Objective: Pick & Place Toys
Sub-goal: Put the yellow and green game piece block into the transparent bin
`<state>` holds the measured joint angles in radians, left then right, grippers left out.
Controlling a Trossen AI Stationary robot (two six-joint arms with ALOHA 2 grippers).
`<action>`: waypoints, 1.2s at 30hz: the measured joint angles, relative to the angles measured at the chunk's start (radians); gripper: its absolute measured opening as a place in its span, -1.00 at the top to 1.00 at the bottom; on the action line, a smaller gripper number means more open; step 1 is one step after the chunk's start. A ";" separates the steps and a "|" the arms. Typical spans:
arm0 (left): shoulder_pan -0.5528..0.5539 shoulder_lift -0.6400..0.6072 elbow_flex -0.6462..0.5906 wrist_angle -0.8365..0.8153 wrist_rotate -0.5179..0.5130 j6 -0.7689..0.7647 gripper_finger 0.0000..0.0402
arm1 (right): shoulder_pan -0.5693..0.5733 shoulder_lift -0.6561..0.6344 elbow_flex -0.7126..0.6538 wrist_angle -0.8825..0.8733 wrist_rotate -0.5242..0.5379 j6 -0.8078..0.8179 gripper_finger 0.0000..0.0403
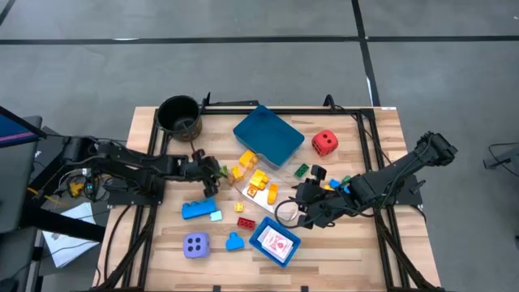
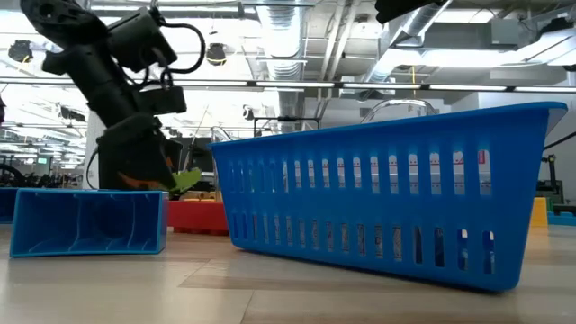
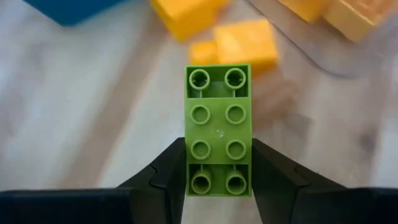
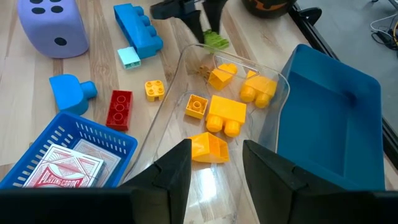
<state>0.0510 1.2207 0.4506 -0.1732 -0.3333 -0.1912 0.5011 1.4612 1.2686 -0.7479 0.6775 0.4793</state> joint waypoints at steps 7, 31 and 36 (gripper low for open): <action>0.086 -0.005 0.082 -0.002 -0.018 0.081 0.35 | 0.000 0.000 0.000 0.000 0.000 0.000 0.33; -0.167 0.019 0.259 0.272 0.079 0.248 0.35 | 0.001 0.000 0.000 -0.001 0.000 -0.008 0.33; -0.223 0.049 0.259 0.345 0.081 0.317 0.28 | 0.001 0.000 0.000 0.000 0.000 -0.018 0.33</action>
<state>-0.1721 1.2701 0.7101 0.1722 -0.2523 0.1258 0.5018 1.4612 1.2682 -0.7483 0.6777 0.4617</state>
